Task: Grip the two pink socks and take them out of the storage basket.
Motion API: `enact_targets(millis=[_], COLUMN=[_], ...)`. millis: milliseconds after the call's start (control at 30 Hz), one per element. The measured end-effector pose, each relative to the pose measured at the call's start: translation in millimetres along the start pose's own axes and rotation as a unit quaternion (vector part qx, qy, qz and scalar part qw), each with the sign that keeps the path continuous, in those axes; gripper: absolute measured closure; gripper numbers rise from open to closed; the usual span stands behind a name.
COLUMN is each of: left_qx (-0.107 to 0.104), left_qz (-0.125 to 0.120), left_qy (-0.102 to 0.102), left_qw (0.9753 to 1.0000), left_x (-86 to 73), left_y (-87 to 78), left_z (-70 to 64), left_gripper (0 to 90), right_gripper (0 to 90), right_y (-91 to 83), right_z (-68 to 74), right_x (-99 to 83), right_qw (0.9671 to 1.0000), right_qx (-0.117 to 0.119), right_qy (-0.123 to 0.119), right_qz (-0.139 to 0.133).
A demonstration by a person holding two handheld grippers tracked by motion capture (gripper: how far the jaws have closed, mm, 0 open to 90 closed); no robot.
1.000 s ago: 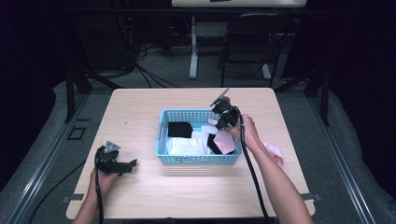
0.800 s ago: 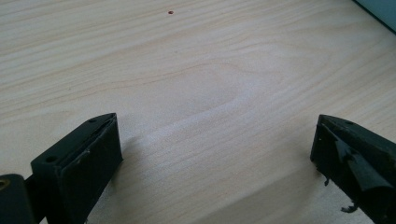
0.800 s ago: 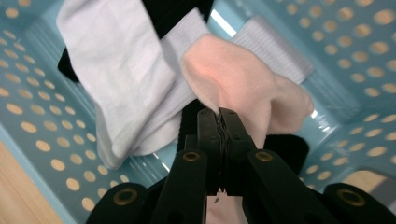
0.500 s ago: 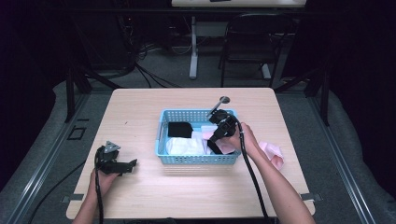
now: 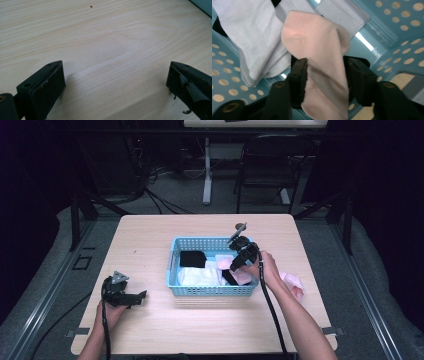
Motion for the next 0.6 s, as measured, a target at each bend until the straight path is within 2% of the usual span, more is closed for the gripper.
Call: enact_targets(millis=[67, 133, 200, 367, 467, 567, 600], left_qx=[0.000, 0.000, 0.000, 0.000, 0.000, 0.000, 0.000], left_qz=[0.000, 0.000, 0.000, 0.000, 0.000, 0.000, 0.000], left_qy=[0.000, 0.000, 0.000, 0.000, 0.000, 0.000, 0.000], left_qw=[1.0000, 1.0000, 1.0000, 1.0000, 1.0000, 1.0000, 1.0000], left_x=[0.0, 0.1, 0.0, 0.0, 0.0, 0.0, 0.0], left_y=[0.1, 0.1, 0.1, 0.1, 0.1, 0.1, 0.1], left_z=[0.0, -0.1, -0.1, 0.0, -0.1, -0.1, 0.0], left_gripper=[1.6, 1.7, 1.7, 1.6, 1.6, 1.7, 1.6], right_gripper=[67.9, 76.8, 80.9, 84.8, 85.9, 86.2, 86.2], right_y=[0.0, -2.9, -6.5, -14.7, -18.7, -21.4, -23.4], right_z=[1.5, 0.9, 2.0, 6.2, 7.2, 8.3, 7.0], right_x=[0.2, 0.4, 1.4, 3.5, 5.9, 7.7, 7.4], right_qw=[0.9999, 0.9999, 0.9997, 0.9996, 0.9993, 0.9988, 0.9989], right_qx=[0.011, 0.011, 0.019, 0.021, 0.024, 0.027, 0.028], right_qy=[0.001, 0.004, 0.005, -0.004, -0.004, 0.006, -0.002], right_qz=[-0.007, -0.008, -0.012, -0.017, -0.030, -0.041, -0.036])
Point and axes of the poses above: each handheld gripper's, and its own axes: y roughly forward along the jaws, x roughly out of its top, z roughly to its left, the point moved 8 cm from there along y, roughly forward along the jaws, and after that the axes turned 8 degrees about -y, right-handed, at the moved point
